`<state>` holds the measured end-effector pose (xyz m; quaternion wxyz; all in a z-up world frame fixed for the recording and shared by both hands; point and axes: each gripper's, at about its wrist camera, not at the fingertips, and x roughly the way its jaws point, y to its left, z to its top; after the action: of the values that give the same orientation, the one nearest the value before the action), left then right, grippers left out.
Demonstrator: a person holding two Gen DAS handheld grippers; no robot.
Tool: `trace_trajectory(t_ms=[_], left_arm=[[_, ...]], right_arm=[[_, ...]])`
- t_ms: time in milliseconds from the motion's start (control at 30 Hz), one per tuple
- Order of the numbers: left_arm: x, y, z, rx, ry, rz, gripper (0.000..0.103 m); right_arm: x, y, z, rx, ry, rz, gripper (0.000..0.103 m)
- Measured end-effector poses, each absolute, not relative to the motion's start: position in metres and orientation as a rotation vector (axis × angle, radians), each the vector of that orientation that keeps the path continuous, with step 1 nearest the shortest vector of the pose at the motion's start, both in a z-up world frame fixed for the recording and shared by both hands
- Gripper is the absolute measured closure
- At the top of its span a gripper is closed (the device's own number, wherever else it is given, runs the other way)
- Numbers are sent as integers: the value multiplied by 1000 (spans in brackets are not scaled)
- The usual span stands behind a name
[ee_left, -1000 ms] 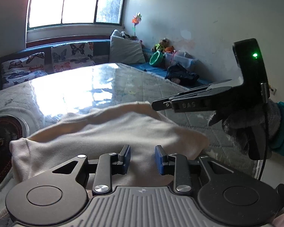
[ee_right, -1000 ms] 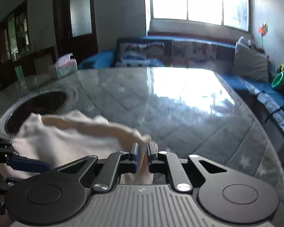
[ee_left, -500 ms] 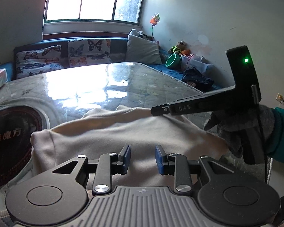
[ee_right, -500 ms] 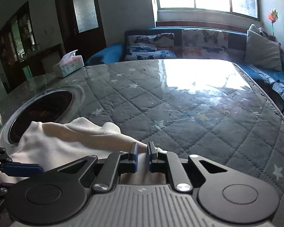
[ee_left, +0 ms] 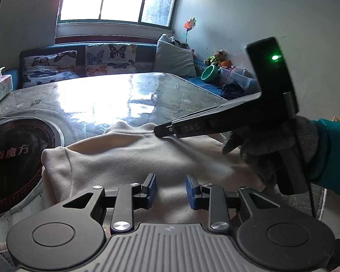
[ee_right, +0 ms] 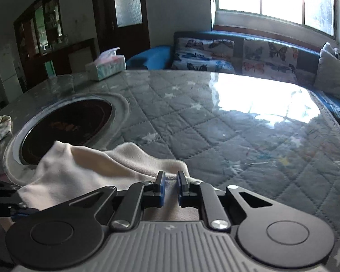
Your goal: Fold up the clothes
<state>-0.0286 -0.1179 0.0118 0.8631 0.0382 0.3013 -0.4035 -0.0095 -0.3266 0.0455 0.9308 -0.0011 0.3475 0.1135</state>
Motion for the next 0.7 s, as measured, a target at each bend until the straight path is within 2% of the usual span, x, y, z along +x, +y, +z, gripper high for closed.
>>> trace_trajectory(t_ms=[133, 233, 700], left_arm=[[-30, -116, 13, 75, 633, -844, 71], [-32, -112, 13, 65, 631, -839, 70], [-44, -93, 15, 26, 640, -803, 69]], right_arm=[[-11, -321, 50, -15, 705, 239, 92], [-16, -313, 61, -26, 683, 273, 83], [11, -270, 46, -99, 737, 358, 82]])
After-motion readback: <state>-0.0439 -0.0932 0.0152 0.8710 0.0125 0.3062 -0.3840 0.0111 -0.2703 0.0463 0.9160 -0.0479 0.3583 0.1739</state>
